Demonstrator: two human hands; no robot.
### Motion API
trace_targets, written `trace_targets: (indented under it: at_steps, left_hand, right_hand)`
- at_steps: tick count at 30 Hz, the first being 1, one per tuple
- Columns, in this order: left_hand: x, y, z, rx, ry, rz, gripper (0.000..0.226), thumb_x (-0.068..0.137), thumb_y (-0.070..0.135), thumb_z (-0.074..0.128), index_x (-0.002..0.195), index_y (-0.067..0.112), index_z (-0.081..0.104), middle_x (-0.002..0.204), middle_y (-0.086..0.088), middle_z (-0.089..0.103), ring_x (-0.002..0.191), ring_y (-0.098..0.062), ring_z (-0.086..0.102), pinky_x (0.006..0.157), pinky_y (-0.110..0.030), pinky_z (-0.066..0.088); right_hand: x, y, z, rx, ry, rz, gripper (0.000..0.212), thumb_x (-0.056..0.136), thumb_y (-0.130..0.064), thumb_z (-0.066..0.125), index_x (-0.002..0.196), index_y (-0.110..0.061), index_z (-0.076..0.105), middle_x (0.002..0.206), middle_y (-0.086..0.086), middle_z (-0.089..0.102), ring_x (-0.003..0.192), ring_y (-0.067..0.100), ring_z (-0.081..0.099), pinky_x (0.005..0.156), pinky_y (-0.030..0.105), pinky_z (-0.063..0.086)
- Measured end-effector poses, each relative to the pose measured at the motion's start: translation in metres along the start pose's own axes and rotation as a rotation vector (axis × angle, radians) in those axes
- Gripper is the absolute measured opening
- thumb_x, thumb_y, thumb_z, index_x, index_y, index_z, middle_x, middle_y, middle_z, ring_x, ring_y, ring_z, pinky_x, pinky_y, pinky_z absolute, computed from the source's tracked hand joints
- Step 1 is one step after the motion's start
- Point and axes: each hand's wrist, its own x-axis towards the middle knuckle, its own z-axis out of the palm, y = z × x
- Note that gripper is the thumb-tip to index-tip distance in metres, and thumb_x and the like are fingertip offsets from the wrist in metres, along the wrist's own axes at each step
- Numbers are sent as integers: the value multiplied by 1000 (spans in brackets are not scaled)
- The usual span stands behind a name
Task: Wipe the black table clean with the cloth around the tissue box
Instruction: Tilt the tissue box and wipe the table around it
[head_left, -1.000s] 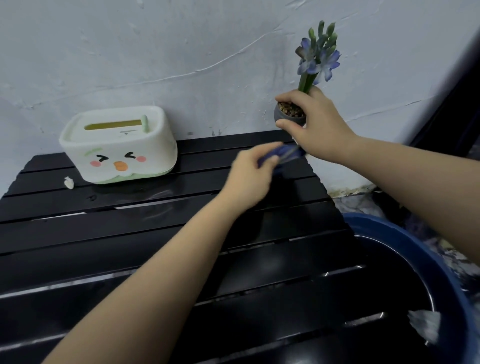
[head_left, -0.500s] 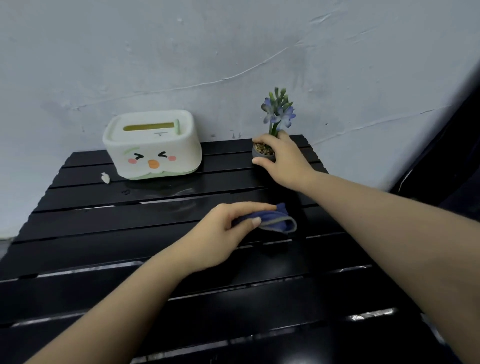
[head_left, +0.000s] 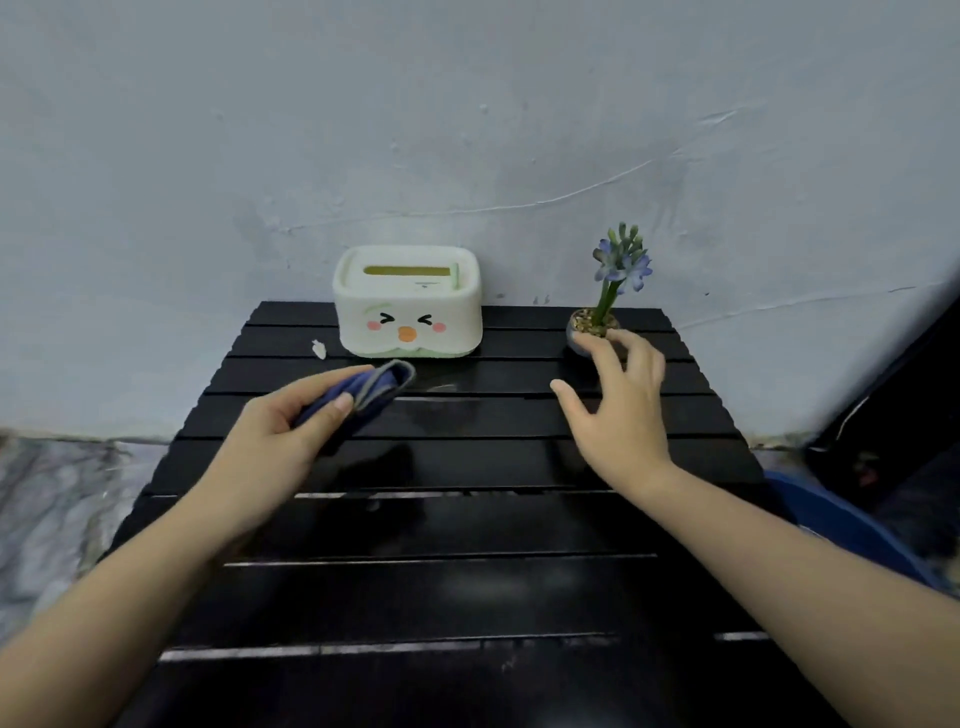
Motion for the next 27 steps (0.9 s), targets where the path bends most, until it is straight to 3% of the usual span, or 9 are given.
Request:
trace_targets:
  at_steps: [3,8,10,14,15,17,20,23,27]
  left_hand:
    - [16,-13,-38,8,230,-30,29,98,13,55,120,25,69,110,7,73,103,-4,64,88,-19,48]
    - [66,-33,-81,56,550,-40,32,96,12,48,122,16,67,115,-2,70,113,-17,64,105,-36,47]
    - [86,-43,-86,132,600,-47,32,97,14,46,123,15,66,113,1,69,113,-18,64,101,-30,46]
    - [112,-75,-78,465,412,-129,35,90,47,57,106,19,72,102,2,71,98,-18,63,85,-27,45]
    - [116,-84,-77,586,356,-127,43,87,57,56,104,21,72,106,-1,71,102,-22,63,87,-31,48]
    - [124,-96,-75,761,283,-116,55,87,65,51,126,29,62,139,-5,54,129,-26,49,107,-39,41]
    - [138,-108,-72,935,140,-120,60,98,57,36,151,31,32,162,-5,22,149,-27,18,119,-41,20]
    - [145,-113,-63,942,113,-88,52,103,39,35,151,20,34,162,-11,23,149,-31,18,120,-43,22]
    - [140,-106,-42,880,95,12,44,103,27,42,144,12,44,156,-11,35,146,-33,27,116,-40,24]
  right_hand:
    - [10,-27,17,68,-129,-83,60,88,-39,72,141,-24,47,137,1,42,134,16,29,105,27,30]
    - [61,-66,51,314,-310,45,100,66,-51,88,146,-36,30,145,-8,37,137,15,30,110,31,28]
    - [82,-71,64,440,-336,84,112,54,-54,91,144,-44,25,139,-16,34,131,8,32,104,26,28]
    - [107,-67,87,568,-394,115,134,47,-45,98,154,-41,19,143,-21,39,128,1,44,96,14,38]
    - [110,-65,93,592,-398,95,134,48,-38,100,155,-41,18,142,-24,42,127,-1,47,97,15,42]
    - [112,-62,103,631,-397,51,130,50,-28,101,153,-41,23,142,-20,45,129,3,51,98,22,50]
    - [111,-60,114,605,-310,11,108,50,-30,100,140,-39,41,133,-19,52,119,2,56,98,27,53]
    - [110,-61,118,630,-223,16,96,50,-26,101,133,-30,52,119,-20,59,107,-4,60,85,13,53]
    - [108,-62,107,686,-130,12,91,52,-25,100,131,-26,55,121,-10,64,112,7,63,91,24,56]
